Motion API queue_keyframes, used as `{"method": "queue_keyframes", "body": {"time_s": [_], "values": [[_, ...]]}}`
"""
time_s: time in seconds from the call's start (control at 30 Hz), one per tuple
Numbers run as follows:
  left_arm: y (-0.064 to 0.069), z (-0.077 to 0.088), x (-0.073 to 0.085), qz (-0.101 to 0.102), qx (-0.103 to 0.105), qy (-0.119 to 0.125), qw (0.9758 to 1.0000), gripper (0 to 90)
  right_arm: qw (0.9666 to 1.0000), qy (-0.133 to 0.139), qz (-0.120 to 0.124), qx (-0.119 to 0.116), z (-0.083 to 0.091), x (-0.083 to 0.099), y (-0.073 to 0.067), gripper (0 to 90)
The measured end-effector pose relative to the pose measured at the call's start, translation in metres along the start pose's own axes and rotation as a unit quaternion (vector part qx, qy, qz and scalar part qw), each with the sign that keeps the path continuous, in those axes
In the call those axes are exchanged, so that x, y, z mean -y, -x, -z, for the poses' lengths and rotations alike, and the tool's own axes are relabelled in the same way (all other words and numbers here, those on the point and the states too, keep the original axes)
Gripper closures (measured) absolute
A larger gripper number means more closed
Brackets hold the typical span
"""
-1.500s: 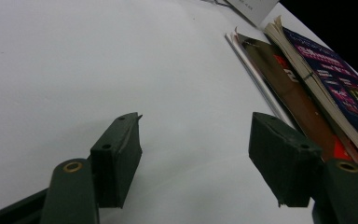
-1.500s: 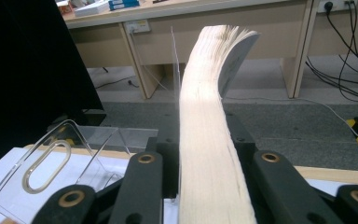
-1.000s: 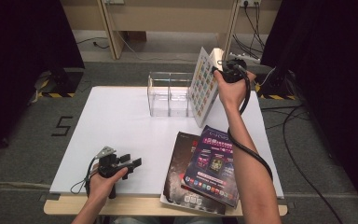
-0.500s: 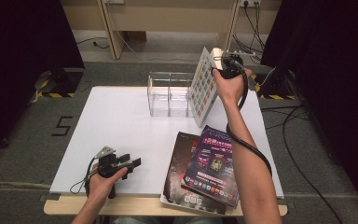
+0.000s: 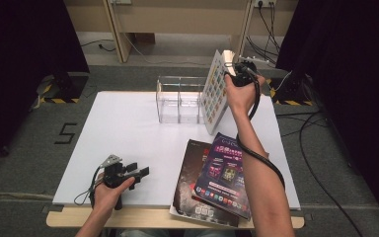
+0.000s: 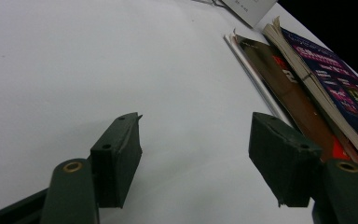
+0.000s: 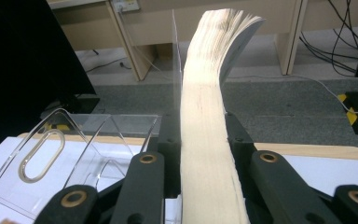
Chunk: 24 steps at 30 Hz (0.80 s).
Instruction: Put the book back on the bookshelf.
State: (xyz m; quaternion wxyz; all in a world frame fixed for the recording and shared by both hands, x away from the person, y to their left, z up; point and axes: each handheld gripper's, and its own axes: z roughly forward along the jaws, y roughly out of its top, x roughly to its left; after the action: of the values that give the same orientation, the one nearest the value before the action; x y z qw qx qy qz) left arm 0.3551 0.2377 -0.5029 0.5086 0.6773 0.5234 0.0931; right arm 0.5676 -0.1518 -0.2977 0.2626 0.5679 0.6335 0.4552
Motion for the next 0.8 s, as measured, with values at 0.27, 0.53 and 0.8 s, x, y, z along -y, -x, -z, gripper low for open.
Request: {"method": "queue_keyframes", "body": {"time_s": [0.27,0.53,0.8], "values": [[0.003,-0.002,0.001,-0.004,0.002,-0.004,1.0000,32.9,0.9998,0.004,-0.002,-0.019,0.006,0.000,0.006,57.8],[0.004,-0.002,0.001,-0.003,0.002,-0.002,1.0000,32.9,0.9996,0.007,-0.003,-0.028,0.017,0.002,0.006,53.3],[0.004,0.000,0.000,-0.002,0.001,0.001,1.0000,32.5,0.9993,0.010,-0.007,-0.036,0.026,0.010,0.007,52.5]]}}
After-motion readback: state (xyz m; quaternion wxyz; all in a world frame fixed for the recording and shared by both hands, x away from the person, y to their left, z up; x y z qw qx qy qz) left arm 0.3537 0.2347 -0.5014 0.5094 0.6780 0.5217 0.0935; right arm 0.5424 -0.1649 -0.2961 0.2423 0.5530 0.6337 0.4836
